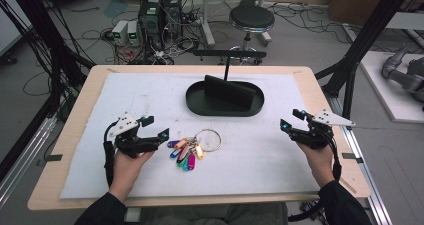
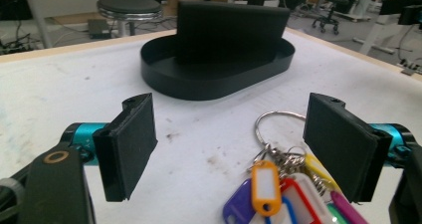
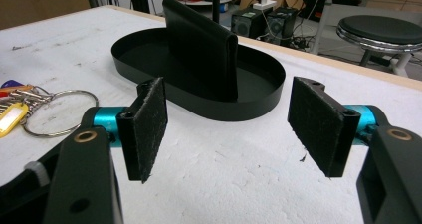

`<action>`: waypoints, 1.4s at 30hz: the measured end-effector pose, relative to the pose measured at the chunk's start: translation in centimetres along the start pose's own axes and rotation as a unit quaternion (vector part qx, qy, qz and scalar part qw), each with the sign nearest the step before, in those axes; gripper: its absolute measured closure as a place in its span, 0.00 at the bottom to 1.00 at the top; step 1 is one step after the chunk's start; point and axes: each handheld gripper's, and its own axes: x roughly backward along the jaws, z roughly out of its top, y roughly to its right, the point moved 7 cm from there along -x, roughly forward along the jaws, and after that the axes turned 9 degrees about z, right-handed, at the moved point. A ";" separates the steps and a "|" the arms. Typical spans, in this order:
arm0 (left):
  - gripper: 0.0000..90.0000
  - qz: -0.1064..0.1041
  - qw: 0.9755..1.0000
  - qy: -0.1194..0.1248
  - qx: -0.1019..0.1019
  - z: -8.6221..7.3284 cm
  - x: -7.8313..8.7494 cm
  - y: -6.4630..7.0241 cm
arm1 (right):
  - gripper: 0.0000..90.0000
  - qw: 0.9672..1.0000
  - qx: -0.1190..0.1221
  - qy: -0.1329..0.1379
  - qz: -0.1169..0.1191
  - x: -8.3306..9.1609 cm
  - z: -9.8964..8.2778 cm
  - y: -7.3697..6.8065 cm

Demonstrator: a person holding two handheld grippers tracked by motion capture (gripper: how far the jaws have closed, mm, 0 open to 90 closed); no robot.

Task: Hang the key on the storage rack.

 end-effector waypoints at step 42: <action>0.55 -0.036 0.991 -0.116 -0.046 -0.1 -9.5 4.5 | 0.36 1.000 -0.013 0.003 -0.009 0.1 -0.2 1.0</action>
